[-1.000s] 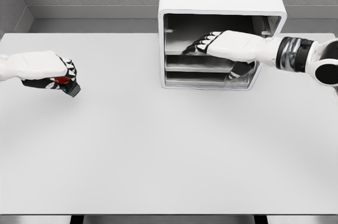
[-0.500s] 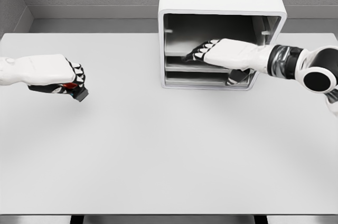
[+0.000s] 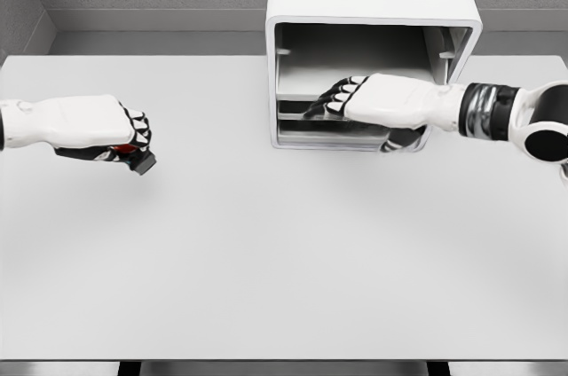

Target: Slide open multi-storey tabletop storage cabinets and put open load switch and slide close multi-storey tabletop storage cabinets

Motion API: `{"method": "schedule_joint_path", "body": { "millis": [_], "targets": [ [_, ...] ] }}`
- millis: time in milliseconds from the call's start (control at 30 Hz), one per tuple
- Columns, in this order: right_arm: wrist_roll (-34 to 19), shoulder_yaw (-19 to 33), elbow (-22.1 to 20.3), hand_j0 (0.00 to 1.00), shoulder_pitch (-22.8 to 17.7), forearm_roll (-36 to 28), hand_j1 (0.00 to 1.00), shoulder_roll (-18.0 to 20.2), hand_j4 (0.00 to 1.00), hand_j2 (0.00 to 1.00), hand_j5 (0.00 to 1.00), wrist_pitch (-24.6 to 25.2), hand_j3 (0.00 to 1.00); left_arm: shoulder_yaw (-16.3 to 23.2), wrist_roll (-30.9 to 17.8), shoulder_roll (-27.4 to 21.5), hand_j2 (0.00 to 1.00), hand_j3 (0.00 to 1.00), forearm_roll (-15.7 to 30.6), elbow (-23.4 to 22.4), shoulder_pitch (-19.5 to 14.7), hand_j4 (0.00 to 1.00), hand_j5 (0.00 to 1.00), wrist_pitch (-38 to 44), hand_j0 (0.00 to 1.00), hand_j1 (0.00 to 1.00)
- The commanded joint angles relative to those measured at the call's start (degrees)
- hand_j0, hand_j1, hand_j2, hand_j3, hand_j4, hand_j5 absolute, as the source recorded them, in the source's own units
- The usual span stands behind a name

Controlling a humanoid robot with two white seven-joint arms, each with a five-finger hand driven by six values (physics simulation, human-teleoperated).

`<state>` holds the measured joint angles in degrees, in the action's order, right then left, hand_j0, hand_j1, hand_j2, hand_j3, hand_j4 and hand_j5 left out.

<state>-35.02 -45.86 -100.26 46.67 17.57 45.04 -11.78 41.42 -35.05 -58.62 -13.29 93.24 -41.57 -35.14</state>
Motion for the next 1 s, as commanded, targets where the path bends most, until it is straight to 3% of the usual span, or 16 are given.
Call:
{"method": "schedule_joint_path", "body": {
  "millis": [0,100,300,733,967],
  "targets": [
    [0.02,0.25,1.38,1.00,0.09,-0.16,1.00,-1.00,1.00,1.00,1.00,6.42,1.00,-0.02,0.05,0.09,0.29,0.29,0.28,0.98,0.00,0.29,0.29,0.14,0.29,0.29],
    [0.02,0.16,3.75,1.00,0.70,-0.08,1.00,-1.53,1.00,1.00,1.00,6.51,1.00,-0.11,0.05,0.09,0.29,0.29,0.28,1.24,0.00,0.29,0.29,0.14,0.29,0.29],
    [0.02,-0.63,3.58,0.97,1.85,2.03,0.97,-2.59,0.97,0.97,0.97,11.78,0.97,-0.11,0.05,0.09,0.29,0.29,0.28,1.15,0.00,0.29,0.29,0.14,0.29,0.29],
    [0.02,-4.59,0.85,1.00,1.85,2.03,1.00,-1.97,1.00,1.00,1.00,10.46,1.00,-0.02,0.05,0.44,0.29,0.29,0.28,1.24,-0.09,0.29,0.29,0.14,0.29,0.29],
    [0.02,-3.97,-0.38,1.00,1.23,1.95,1.00,0.49,1.00,1.00,1.00,7.91,1.00,-0.11,0.05,0.35,0.29,0.29,0.37,1.50,-0.09,0.29,0.29,0.14,0.29,0.29]
  ]
}}
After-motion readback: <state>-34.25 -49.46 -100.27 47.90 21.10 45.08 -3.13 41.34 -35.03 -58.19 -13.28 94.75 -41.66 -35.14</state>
